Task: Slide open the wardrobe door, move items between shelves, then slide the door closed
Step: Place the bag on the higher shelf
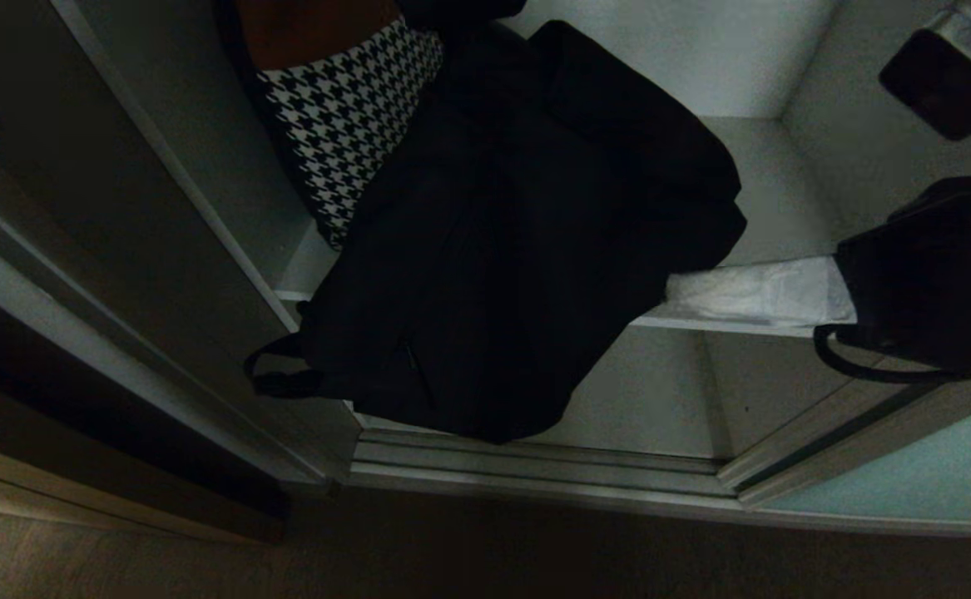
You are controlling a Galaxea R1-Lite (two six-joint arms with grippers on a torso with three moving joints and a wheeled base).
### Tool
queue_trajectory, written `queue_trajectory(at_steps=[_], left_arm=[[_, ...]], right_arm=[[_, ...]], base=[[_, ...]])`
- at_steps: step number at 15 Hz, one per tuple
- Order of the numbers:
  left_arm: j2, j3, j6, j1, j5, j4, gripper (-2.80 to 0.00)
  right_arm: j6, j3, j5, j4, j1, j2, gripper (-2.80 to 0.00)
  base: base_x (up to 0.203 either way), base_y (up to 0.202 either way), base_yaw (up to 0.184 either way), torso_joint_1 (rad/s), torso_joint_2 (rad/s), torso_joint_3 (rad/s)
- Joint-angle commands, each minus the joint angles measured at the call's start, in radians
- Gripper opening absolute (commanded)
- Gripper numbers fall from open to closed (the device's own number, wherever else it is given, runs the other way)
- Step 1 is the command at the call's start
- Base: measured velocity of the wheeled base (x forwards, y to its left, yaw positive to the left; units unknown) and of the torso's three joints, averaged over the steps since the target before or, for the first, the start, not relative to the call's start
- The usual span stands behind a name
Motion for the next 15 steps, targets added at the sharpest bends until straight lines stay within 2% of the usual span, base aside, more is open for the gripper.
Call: queue_trajectory(at_steps=[1,5,11,13,14,15], left_arm=[[-0.01,0.001,-0.001,-0.024,0.004,0.0,-2.8],[-0.013,0.001,0.004,-0.038,0.009,0.031,-2.8],[-0.019,0.001,0.004,-0.055,0.022,0.034,-2.8],[-0.021,0.001,0.006,-0.057,0.025,0.043,-2.8],[-0.025,0.001,0.006,-0.066,0.027,0.051,-2.8],[-0.025,0.001,0.006,-0.076,0.032,0.059,-2.8]], right_arm=[[0.003,0.011,-0.024,0.0,-0.029,-0.055,-2.8],[0.006,0.074,-0.052,-0.034,-0.147,-0.053,-2.8],[0.003,0.088,-0.052,-0.221,-0.315,-0.01,-2.8],[-0.009,0.097,-0.054,-0.237,-0.325,-0.03,-2.8],[-0.01,0.096,-0.058,-0.237,-0.327,-0.038,0.0],[-0.01,0.105,-0.067,-0.237,-0.329,-0.053,0.0]], base=[[0.0,0.0,0.0,0.0,0.0,0.0],[0.0,0.0,0.0,0.0,0.0,0.0],[0.0,0.0,0.0,0.0,0.0,0.0],[0.0,0.0,0.0,0.0,0.0,0.0],[0.0,0.0,0.0,0.0,0.0,0.0],[0.0,0.0,0.0,0.0,0.0,0.0]])
